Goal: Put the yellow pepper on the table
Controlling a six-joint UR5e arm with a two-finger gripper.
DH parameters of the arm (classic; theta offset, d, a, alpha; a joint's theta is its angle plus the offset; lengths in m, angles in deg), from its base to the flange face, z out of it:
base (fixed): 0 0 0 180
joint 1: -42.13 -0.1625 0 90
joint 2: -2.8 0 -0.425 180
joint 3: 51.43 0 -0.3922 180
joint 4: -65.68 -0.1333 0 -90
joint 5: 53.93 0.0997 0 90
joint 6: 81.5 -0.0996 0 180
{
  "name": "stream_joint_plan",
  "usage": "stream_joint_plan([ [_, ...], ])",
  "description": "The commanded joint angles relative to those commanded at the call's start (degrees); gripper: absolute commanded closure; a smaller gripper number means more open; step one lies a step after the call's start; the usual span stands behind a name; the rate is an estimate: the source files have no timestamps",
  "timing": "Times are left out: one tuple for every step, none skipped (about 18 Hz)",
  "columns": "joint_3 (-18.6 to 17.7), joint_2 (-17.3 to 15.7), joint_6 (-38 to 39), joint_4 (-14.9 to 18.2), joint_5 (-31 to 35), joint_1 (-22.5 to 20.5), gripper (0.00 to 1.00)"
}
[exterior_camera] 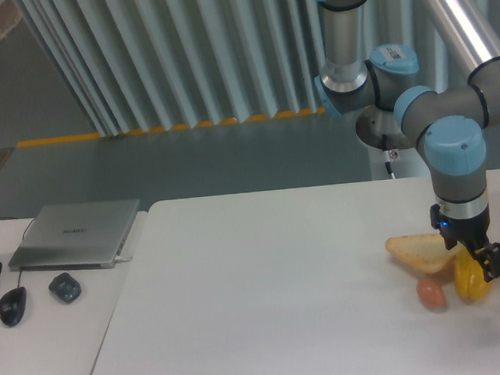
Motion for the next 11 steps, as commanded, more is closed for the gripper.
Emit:
stream_joint_plan([
  [0.27, -0.17, -0.96, 0.00, 0.00, -0.53, 0.00],
  [0.62, -0.35, -2.19, -0.09, 0.00, -0.88, 0.00],
  [0.97, -0.61, -2.81, -0.09, 0.00, -0.88, 0.00],
  [1.58, -0.96, -2.91, -0.09, 0.00, -0.97, 0.00],
  [1.85, -1.40, -2.91, -0.09, -0.09, -1.49, 0.00],
  [1.85, -2.10, -2.91, -0.09, -0.18, -2.20, 0.00],
  [1.85, -2.63, -3.08, -0.09, -0.26, -2.99, 0.00],
  [1.76, -2.98, -3.08, -0.09, -0.35, -3.60, 0.00],
  [1.59, -3.08, -3.08, -0.09, -0.27, -3.96, 0.00],
  [1.50, -3.08, -3.08, 0.00, -0.18, -4.66, 0.00],
  [1.15, -3.34, -3.08, 0.00, -0.18, -5.01, 0.00],
])
